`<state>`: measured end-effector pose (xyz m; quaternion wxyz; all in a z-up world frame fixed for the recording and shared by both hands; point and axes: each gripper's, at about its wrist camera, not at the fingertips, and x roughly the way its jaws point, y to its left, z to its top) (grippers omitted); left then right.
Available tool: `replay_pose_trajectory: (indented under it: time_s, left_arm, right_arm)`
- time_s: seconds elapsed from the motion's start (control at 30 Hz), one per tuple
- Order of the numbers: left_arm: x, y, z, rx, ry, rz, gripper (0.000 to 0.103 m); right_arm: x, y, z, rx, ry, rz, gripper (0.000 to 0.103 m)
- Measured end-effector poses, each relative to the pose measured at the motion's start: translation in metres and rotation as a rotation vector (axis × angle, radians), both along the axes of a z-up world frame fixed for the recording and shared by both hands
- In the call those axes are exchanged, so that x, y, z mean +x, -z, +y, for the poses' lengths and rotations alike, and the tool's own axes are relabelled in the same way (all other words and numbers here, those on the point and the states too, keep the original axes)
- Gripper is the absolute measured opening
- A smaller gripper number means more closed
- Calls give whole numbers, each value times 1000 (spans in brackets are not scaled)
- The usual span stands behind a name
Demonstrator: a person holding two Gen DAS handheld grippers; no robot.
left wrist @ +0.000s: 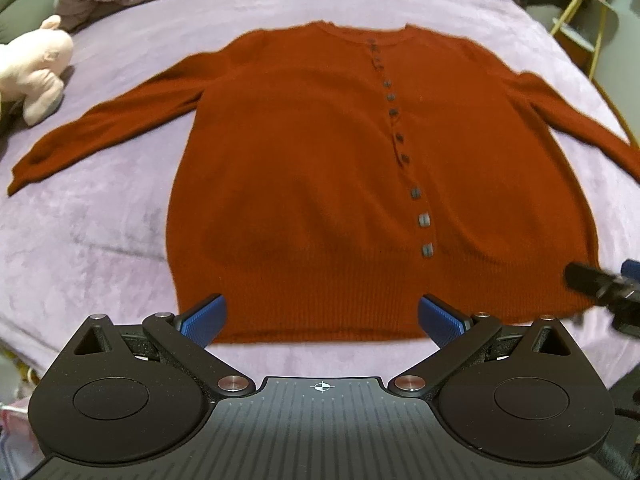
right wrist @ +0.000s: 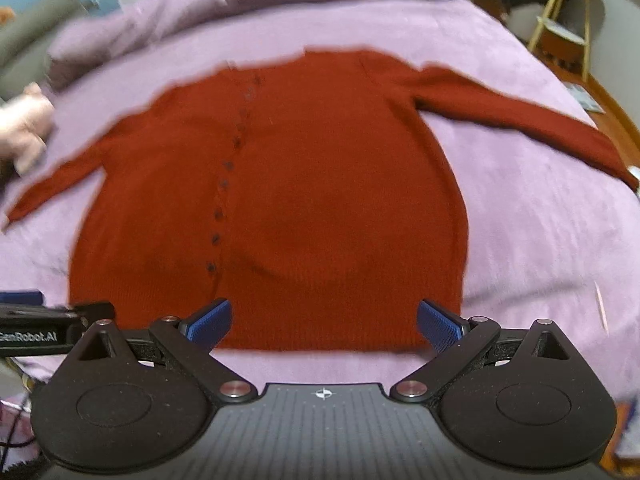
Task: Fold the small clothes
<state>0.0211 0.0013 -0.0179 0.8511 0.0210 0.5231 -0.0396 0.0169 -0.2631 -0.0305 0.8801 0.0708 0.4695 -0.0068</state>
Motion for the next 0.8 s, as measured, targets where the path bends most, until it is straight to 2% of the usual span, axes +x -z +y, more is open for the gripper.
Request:
replay_pose_trajectory:
  time_s: [0.13, 0.2, 0.3, 0.37, 0.4, 0.47, 0.5, 0.53, 0.6, 0.67, 0.8]
  left_arm:
    - [20, 0, 5, -32, -27, -58, 103]
    - [34, 1, 6, -47, -41, -86, 103]
    - [59, 8, 5, -46, -64, -99, 103]
    - [75, 16, 2, -51, -79, -117, 103]
    - [82, 20, 1, -60, -84, -128, 103]
    - [96, 32, -4, -78, -90, -131, 103]
    - [104, 39, -7, -85, -98, -123, 103]
    - [112, 46, -9, -89, -102, -118, 103]
    - [124, 59, -15, -77, -112, -113, 103]
    - [134, 71, -20, -60, -120, -108, 103]
    - [144, 88, -22, -50, -128, -71, 103]
  right_arm:
    - [9, 0, -42, 63, 46, -179, 99]
    - [21, 4, -76, 81, 114, -234, 99]
    - [39, 11, -141, 161, 265, -291, 99]
    - [47, 17, -196, 218, 437, -319, 99]
    - [48, 22, -222, 252, 510, -343, 96]
    - [50, 34, -272, 314, 685, -370, 84]
    - [50, 41, -294, 357, 749, -379, 76]
    - [51, 50, -315, 400, 811, -380, 62]
    - [51, 69, -352, 485, 940, -371, 44]
    - [49, 89, -378, 543, 1043, -365, 43]
    - [51, 113, -401, 606, 1130, -412, 40]
